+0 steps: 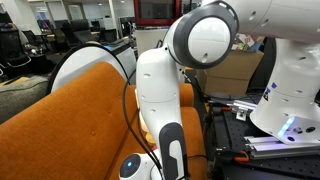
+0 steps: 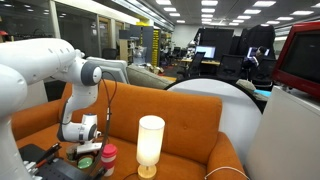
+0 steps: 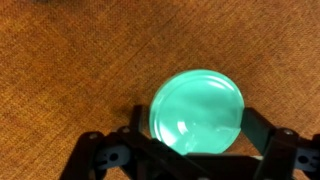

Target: Put the green lid on the clear bottle

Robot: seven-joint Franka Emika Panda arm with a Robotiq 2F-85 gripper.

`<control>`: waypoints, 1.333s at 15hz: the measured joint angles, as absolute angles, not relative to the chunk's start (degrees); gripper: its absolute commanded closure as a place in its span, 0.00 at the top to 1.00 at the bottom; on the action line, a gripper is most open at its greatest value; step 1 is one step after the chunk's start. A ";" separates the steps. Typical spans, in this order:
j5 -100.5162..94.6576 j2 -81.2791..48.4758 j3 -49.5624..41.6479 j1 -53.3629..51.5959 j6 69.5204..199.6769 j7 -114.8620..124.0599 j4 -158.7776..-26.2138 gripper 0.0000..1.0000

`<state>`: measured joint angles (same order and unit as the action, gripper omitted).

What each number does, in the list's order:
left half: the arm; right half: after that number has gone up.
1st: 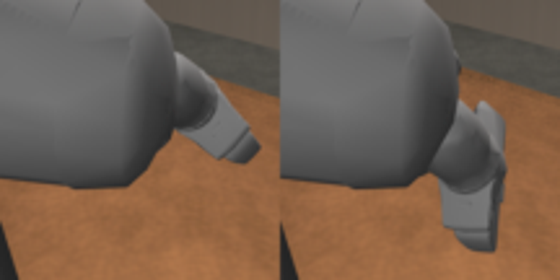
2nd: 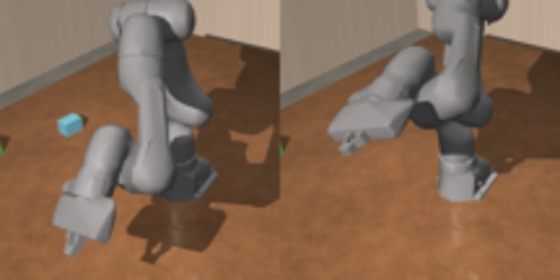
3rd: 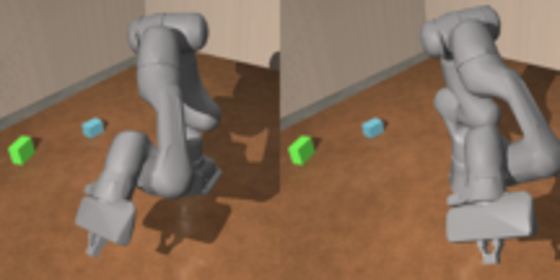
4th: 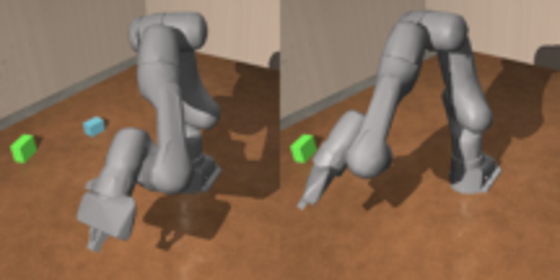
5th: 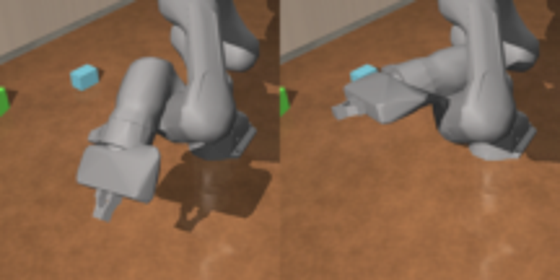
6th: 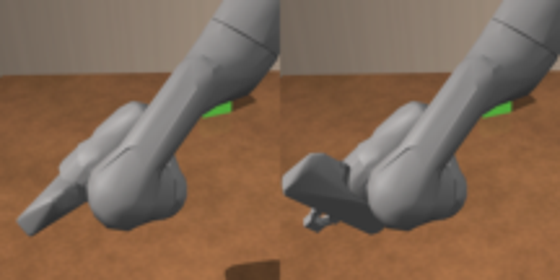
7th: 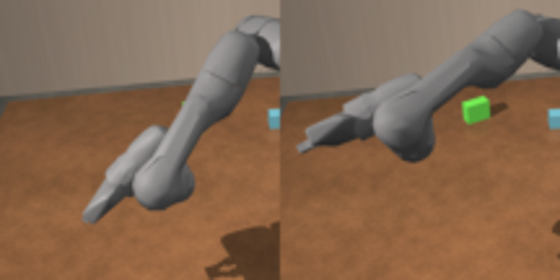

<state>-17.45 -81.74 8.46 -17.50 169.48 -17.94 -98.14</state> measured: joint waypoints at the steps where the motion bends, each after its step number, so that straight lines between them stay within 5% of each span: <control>1: -17.44 -82.03 8.22 -17.43 169.48 -17.73 -97.84 1.00; 13: -17.29 -83.90 8.52 -16.45 169.49 -15.54 -95.63 1.00; 15: -17.28 -83.90 8.57 -16.31 169.49 -15.39 -95.63 0.74; 16: -17.28 -83.89 8.61 -16.22 169.49 -15.38 -95.63 0.69; 20: -17.28 -83.86 9.24 -15.17 169.49 -15.38 -95.75 0.69</control>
